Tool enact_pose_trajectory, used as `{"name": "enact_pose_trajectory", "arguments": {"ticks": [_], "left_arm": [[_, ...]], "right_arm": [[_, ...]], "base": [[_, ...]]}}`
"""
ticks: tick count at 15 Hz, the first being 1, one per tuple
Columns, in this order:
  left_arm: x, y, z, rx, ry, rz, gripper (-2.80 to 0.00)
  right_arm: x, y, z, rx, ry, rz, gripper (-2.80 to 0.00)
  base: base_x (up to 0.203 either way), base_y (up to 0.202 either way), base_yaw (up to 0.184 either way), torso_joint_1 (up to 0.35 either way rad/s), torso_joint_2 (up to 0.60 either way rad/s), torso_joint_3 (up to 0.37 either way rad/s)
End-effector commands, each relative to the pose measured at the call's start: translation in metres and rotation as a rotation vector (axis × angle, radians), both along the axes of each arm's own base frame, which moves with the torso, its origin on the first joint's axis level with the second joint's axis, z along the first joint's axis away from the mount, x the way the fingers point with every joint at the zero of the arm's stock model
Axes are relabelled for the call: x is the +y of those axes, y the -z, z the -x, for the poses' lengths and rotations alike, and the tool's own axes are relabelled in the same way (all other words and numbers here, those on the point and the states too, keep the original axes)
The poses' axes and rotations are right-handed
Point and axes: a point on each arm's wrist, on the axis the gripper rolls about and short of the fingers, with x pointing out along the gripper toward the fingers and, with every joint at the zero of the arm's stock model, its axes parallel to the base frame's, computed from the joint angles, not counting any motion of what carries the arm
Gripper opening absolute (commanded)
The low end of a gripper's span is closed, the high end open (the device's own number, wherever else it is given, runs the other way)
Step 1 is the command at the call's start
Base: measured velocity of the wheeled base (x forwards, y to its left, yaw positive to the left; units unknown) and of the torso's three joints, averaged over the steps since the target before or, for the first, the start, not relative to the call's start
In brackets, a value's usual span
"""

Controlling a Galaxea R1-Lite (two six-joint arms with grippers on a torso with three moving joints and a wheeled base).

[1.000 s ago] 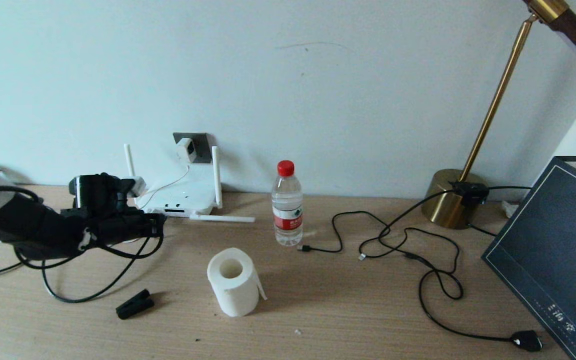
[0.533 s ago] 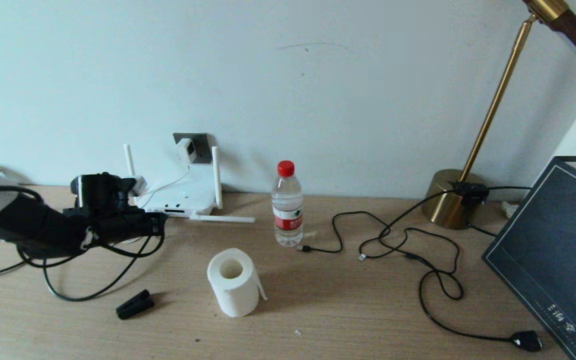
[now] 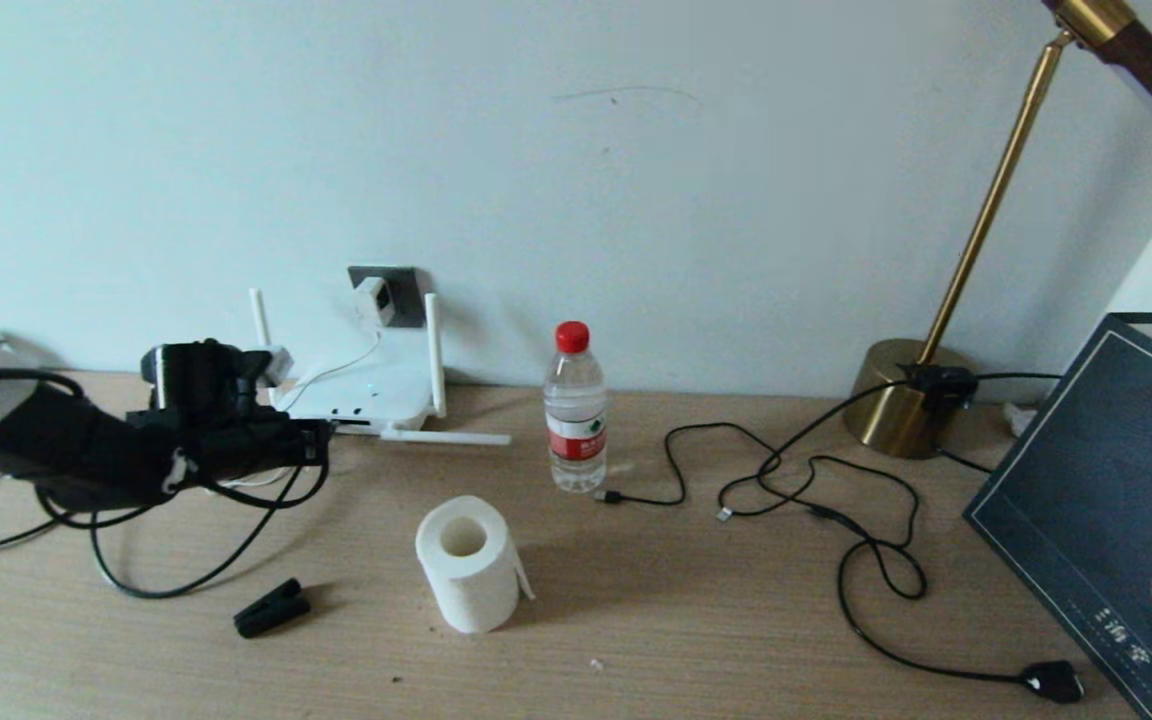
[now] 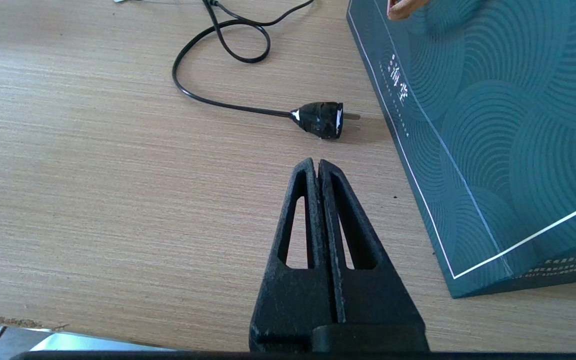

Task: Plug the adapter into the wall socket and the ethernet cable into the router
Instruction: Plug cable into router interface

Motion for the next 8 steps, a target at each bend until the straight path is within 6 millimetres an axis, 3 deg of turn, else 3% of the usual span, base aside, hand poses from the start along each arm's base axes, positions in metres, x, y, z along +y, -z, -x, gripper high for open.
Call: {"name": "enact_pose_trajectory", "arguments": {"ticks": [1, 8], "left_arm": [[-0.0002, 0.0004, -0.0006, -0.004, 0.001, -0.001, -2.80], [-0.0003, -0.0027, 0.0002, -0.011, 0.001, -0.001, -2.80]], "right_arm": [[0.0000, 0.0002, 0.0000, 0.003, -0.001, 0.001, -2.80], [0.0000, 0.0002, 0.0000, 0.003, -0.001, 0.000, -2.80]], "base": [[0.000, 0.000, 0.000, 0.000, 0.00, 0.000], [0.000, 0.000, 0.000, 0.000, 0.00, 0.000]]}}
